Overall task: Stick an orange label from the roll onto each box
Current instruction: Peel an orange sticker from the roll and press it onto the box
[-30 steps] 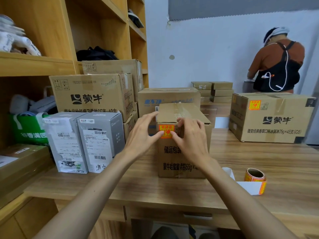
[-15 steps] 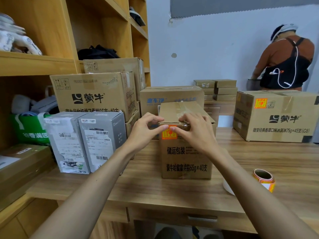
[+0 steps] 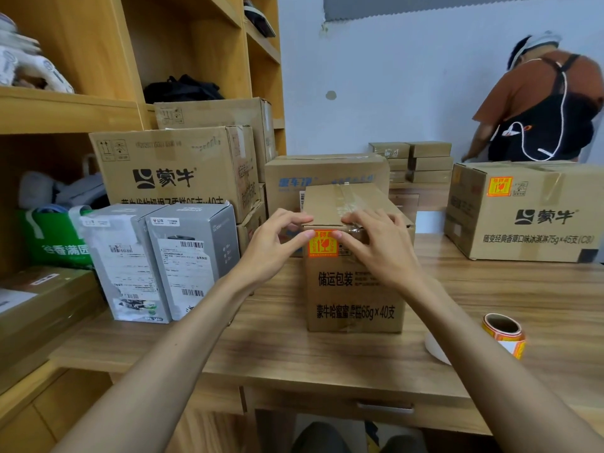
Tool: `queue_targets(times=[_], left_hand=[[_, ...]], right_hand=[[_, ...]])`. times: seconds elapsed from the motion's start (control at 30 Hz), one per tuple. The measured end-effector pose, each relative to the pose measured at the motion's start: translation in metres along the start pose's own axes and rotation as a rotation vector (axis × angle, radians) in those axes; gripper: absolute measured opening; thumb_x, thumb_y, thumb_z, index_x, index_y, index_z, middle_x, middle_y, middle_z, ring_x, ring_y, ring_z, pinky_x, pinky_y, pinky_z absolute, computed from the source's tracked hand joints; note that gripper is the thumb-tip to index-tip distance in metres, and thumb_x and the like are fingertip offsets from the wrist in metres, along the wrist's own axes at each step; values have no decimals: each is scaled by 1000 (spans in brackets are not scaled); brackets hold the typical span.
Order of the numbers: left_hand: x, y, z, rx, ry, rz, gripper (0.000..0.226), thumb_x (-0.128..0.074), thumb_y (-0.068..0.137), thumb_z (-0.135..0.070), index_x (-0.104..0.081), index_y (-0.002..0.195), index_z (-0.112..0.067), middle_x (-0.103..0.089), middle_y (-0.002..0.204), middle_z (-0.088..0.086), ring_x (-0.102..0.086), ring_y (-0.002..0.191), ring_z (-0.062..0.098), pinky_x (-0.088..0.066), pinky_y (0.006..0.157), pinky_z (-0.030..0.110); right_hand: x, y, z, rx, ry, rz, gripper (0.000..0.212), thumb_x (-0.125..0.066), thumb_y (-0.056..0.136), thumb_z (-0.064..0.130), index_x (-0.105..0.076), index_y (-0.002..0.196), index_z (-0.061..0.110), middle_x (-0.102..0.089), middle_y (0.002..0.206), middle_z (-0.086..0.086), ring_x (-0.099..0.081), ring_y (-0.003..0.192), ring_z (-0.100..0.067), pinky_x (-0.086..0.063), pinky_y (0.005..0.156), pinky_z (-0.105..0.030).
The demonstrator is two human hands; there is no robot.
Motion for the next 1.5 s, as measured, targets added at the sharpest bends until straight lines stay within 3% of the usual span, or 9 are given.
queue_targets(times=[0.2, 0.33, 0.47, 0.63, 0.83, 1.1, 1.23, 1.4, 1.5], left_hand=[[-1, 0, -2, 5, 7, -4, 29, -67, 95, -31, -68, 124, -25, -61, 120, -13, -58, 107, 6, -47, 92, 28], [0, -4, 0, -5, 51, 52, 43, -73, 90, -32, -62, 132, -28, -56, 129, -15, -55, 114, 4, -42, 94, 23], [-1, -5, -1, -30, 86, 37, 46, -74, 90, -26, -60, 134, -26, -56, 131, -12, -54, 116, 6, -44, 100, 30], [-1, -7, 1, -59, 152, 60, 56, -78, 85, -36, -56, 136, -29, -54, 134, -14, -52, 120, 6, -45, 103, 36], [-4, -9, 0, -115, 275, 53, 62, -77, 85, -37, -49, 139, -29, -51, 138, -12, -49, 121, 8, -47, 101, 42], [5, -16, -1, -139, 331, 22, 61, -75, 87, -37, -48, 141, -29, -47, 147, -13, -40, 131, 0, -38, 104, 29], [11, -18, -1, -131, 363, 20, 62, -75, 87, -37, -48, 142, -28, -48, 147, -11, -37, 134, 0, -36, 108, 30], [-6, -21, -25, -278, 530, -40, 64, -73, 90, -21, -45, 148, -21, -45, 150, -5, -36, 141, 13, -35, 116, 44], [-25, -28, -49, -365, 549, -52, 63, -65, 94, -31, -41, 151, -22, -46, 149, -6, -37, 140, 12, -25, 121, 37]], right_hand=[[-2, 1, -1, 5, -30, 26, 38, -49, 93, 61, -61, 109, 29, -66, 110, 10, -56, 104, -13, -32, 93, -36], [-1, -2, -3, 55, -77, 83, 46, -54, 86, 66, -57, 115, 30, -63, 113, 11, -54, 107, -12, -32, 96, -36], [-2, -2, -1, 61, -101, 65, 41, -62, 87, 56, -57, 116, 28, -63, 114, 10, -54, 107, -14, -32, 96, -36], [-1, -4, -1, 76, -148, 72, 54, -63, 81, 64, -54, 119, 27, -61, 116, 10, -53, 108, -13, -33, 97, -35], [-2, -4, 3, 76, -207, 79, 55, -70, 78, 59, -54, 118, 24, -62, 115, 7, -54, 108, -17, -34, 96, -37], [49, -1, -16, 69, -187, 171, 76, -52, 80, 73, -47, 142, 28, -52, 144, 6, -44, 133, -14, -27, 111, -39], [66, -14, -36, 19, -212, 284, 66, -64, 86, 55, -44, 146, 33, -43, 153, 5, -36, 141, -13, -21, 116, -41], [62, -29, -28, -6, -201, 152, 47, -67, 91, 34, -57, 136, 26, -60, 133, 1, -50, 122, -21, -31, 103, -37], [56, -37, -12, -10, -185, 44, 42, -73, 86, 33, -66, 126, 25, -63, 115, -1, -54, 109, -24, -35, 94, -38]])
Point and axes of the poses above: each hand's wrist, its own y-axis towards the middle knuckle, its own x-axis out of the back of the hand, z = x × y, the point moved 3 cm from there along y, towards the middle knuckle
